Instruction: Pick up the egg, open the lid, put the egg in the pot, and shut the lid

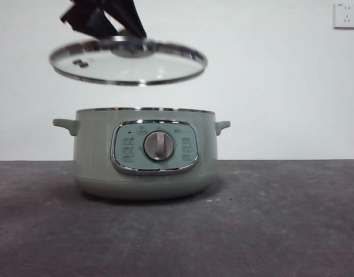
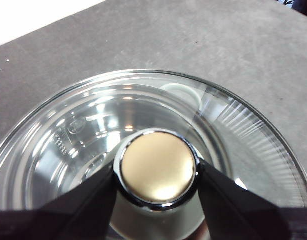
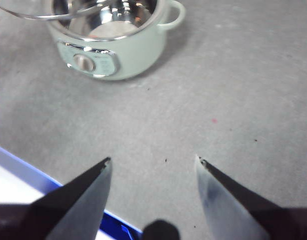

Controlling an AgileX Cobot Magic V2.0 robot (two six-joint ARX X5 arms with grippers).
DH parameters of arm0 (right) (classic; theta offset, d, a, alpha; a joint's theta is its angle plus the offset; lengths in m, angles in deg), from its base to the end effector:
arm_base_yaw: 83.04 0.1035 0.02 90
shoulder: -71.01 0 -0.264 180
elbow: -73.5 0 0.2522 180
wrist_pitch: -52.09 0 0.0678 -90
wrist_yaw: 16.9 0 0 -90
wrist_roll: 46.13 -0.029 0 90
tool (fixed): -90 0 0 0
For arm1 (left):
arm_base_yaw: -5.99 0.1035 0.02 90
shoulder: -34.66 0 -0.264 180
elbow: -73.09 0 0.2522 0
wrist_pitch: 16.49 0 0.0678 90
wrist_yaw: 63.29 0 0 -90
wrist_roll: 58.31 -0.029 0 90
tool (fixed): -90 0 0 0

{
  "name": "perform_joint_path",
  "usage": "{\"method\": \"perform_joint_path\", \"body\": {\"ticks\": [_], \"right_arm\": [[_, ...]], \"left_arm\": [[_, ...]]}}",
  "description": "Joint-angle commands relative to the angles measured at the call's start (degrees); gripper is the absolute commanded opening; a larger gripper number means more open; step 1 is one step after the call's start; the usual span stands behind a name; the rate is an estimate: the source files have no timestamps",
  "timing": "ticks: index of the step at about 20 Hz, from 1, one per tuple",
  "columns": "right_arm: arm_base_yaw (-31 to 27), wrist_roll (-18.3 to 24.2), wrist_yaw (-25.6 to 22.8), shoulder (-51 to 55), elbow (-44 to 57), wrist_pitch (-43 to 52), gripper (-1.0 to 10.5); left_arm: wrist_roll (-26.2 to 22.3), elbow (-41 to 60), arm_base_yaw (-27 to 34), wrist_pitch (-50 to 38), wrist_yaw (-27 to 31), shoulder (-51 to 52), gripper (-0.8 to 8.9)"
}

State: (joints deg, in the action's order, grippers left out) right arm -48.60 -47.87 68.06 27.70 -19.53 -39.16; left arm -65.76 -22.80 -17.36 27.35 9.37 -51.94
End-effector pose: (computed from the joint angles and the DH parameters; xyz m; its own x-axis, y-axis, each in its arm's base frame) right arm 0.0537 0.0337 0.4129 0.6647 0.3493 -0.6604 -0.4923 0.8697 -0.0355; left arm 0.3013 -0.1395 0.3536 0.6037 -0.5852 -0.5414 0.6661 0.7434 -0.0608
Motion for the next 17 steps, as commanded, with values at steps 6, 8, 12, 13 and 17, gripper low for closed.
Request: {"method": "perform_joint_path", "body": {"ticks": [6,8,12,13,17], "right_arm": [[0.0,-2.8,-0.7,3.7,0.5,-1.4,2.8],[0.0,-2.8,-0.7,3.8,0.5,-1.4,2.8],[0.0,-2.8,-0.7,3.8,0.6,-1.4,2.8],[0.0,-2.8,-0.7,3.8,0.6,-1.4,2.8],[0.0,-3.2,-0.7,3.8,0.6,-1.4,2.8]], "left_arm": [[-0.3,-0.7,-0.3,-9.2,1.7,-6.4,-0.07],[-0.3,-0.7,-0.4,-9.2,2.2,-7.8,-0.07],[-0.3,-0.7,-0.8,-10.1,2.4,-9.6,-0.07],[-0.3,-0.7,-0.9,-10.7,2.4,-9.9,-0.07],[-0.3,-0.7,-1.5,-12.9,2.4,-10.1,-0.07]]}}
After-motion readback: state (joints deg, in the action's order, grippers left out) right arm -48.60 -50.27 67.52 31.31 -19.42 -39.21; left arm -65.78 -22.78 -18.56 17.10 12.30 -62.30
